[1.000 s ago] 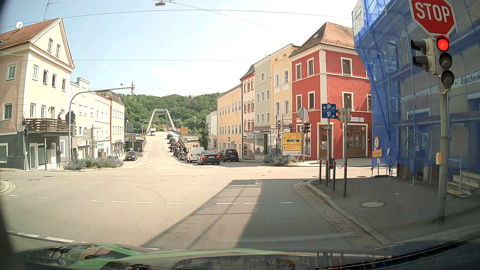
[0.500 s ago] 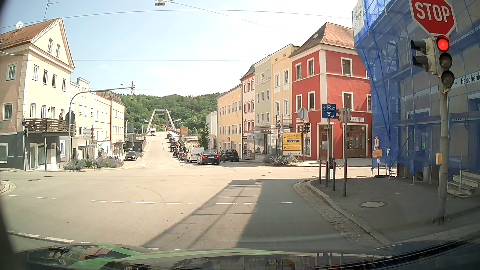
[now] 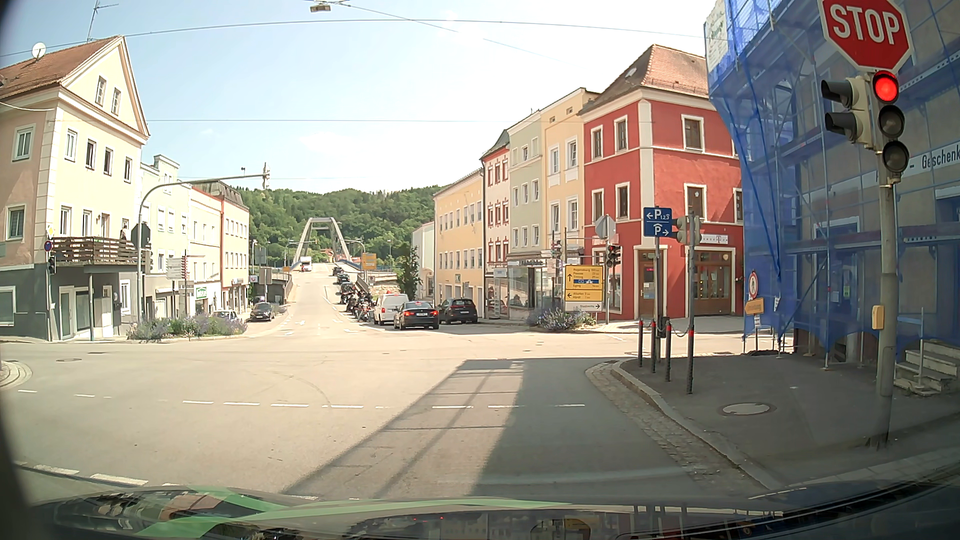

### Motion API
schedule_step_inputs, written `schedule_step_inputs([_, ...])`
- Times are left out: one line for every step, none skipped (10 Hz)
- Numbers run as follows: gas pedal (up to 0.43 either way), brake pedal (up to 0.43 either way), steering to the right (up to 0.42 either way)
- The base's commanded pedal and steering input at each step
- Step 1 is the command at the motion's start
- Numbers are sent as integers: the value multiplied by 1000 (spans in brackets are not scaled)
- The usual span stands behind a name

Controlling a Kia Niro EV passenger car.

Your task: Follow the waypoints while adhering to traffic rules and regulations

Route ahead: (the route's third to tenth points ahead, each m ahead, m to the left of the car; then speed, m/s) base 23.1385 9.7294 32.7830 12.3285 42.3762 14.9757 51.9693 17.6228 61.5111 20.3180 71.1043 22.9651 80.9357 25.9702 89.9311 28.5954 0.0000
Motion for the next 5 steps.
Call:
schedule_step_inputs([0, 311, 21])
schedule_step_inputs([0, 311, 21])
schedule_step_inputs([0, 311, 21])
schedule_step_inputs([0, 311, 21])
schedule_step_inputs([0, 311, 21])
